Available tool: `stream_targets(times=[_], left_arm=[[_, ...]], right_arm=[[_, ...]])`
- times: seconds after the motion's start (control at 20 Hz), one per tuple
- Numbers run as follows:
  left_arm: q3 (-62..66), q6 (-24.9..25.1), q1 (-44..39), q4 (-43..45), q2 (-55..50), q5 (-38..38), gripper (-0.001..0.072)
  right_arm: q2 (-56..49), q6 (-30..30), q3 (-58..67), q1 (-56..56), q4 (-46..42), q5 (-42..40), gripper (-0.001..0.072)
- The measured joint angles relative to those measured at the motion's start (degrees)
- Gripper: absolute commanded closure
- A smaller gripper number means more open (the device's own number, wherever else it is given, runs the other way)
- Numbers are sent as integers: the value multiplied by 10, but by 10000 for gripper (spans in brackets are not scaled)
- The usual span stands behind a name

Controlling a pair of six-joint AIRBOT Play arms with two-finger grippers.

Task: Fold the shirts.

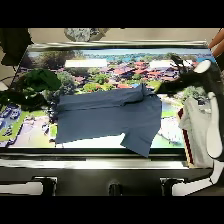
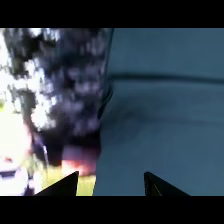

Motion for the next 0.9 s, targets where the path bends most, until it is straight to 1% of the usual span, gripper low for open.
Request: stream_targets(times=[0.1,0.2,0.3,0.4,0.55,0.85,0.9], left_arm=[[-73,3,26,-2,35,-31,218],[-169,16,46,-3,78,-33,219],[-256,33,55,-8,111,-22,254],[-319,51,61,-21,130,-2,255],[-368,69,64,-54,143,27,254],[-393,78,52,-83,137,61,256],[-394,78,46,-86,136,69,355]], right_arm=[[27,-20,-31,-19,-56,63,227],[60,-33,-86,-28,-78,93,227],[90,-41,-144,-34,-73,90,226],[111,-49,-188,-36,-62,88,226],[127,-64,-222,-38,-58,89,225],[136,-79,-239,-40,-57,97,216],[137,-80,-240,-40,-57,98,216]])
